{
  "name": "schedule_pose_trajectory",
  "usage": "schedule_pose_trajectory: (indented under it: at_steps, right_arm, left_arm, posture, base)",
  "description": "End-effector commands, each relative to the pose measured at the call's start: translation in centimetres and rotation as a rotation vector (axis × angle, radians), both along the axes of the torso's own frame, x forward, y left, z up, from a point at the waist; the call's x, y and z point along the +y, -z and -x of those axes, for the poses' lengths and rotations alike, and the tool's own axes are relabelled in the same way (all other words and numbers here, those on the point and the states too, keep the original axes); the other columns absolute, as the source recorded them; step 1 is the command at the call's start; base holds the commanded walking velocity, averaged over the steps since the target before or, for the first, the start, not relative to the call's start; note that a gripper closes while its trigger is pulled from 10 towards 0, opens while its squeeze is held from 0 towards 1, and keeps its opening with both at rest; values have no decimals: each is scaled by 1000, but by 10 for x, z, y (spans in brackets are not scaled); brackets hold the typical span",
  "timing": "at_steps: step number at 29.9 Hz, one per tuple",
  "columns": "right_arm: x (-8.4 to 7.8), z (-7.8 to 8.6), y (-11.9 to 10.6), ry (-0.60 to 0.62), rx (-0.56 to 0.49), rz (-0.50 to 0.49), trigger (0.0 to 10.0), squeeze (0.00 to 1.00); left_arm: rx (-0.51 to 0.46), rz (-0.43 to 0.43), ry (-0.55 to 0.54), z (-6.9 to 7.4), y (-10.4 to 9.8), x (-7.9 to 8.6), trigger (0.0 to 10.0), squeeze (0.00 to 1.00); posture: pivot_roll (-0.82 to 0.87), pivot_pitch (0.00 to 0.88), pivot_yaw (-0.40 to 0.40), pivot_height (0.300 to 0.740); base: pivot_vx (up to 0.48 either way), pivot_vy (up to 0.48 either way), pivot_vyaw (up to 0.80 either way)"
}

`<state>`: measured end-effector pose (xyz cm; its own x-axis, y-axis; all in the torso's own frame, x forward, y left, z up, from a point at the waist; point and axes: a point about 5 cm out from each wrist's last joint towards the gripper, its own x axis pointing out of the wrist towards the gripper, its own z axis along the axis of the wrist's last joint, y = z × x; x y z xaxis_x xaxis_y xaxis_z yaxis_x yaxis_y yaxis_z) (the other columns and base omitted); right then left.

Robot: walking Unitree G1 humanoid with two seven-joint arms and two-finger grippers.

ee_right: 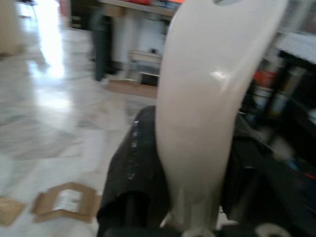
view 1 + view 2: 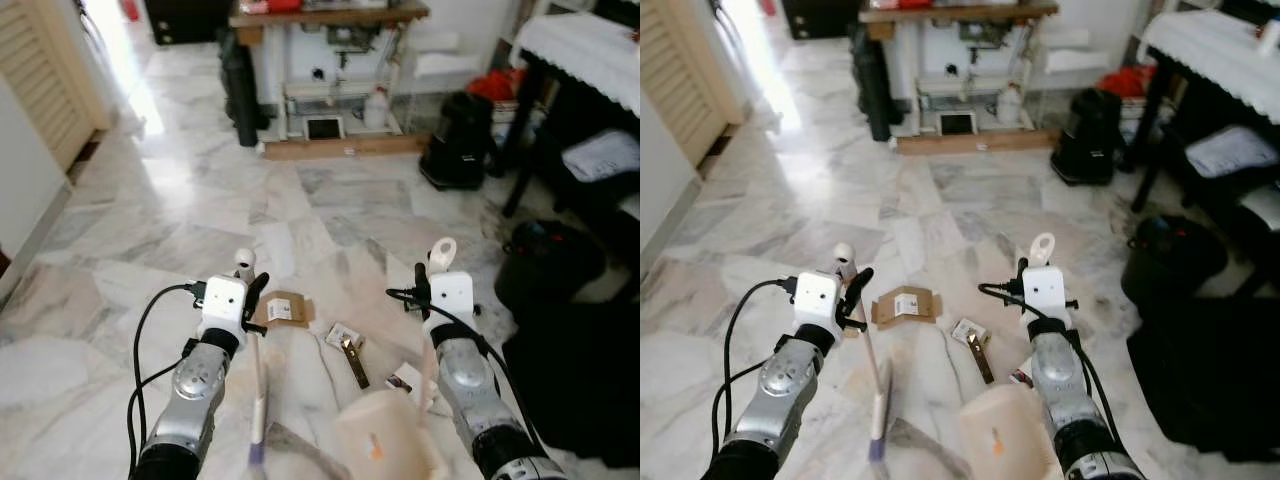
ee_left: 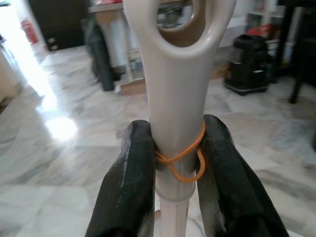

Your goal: Sweep floor

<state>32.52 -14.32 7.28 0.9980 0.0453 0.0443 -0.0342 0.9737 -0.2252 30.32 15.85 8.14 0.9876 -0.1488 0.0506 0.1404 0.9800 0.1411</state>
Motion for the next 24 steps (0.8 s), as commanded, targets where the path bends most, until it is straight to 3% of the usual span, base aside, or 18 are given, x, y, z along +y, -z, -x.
schedule_pose_trajectory:
  at_steps: [1,12,24]
  right_arm:
    - [0,-3,-10,6,-47,-25,10000,0]
    - [0,-4,-10,7,-48,-28,10000,0]
    - [0,-4,-11,2,-52,-24,10000,0]
  left_arm:
    - [-42,-13,8,-3,-9,-2,10000,0]
    - [-45,-15,0,-3,-10,-1,10000,0]
    - [-49,-13,-5,-3,-10,-1,10000,0]
  posture:
    - [67,0,31,740]
    - [69,0,31,740]
    - [68,0,28,740]
  base:
    - [244,0,0]
    - [244,0,0]
    - [241,0,-733]
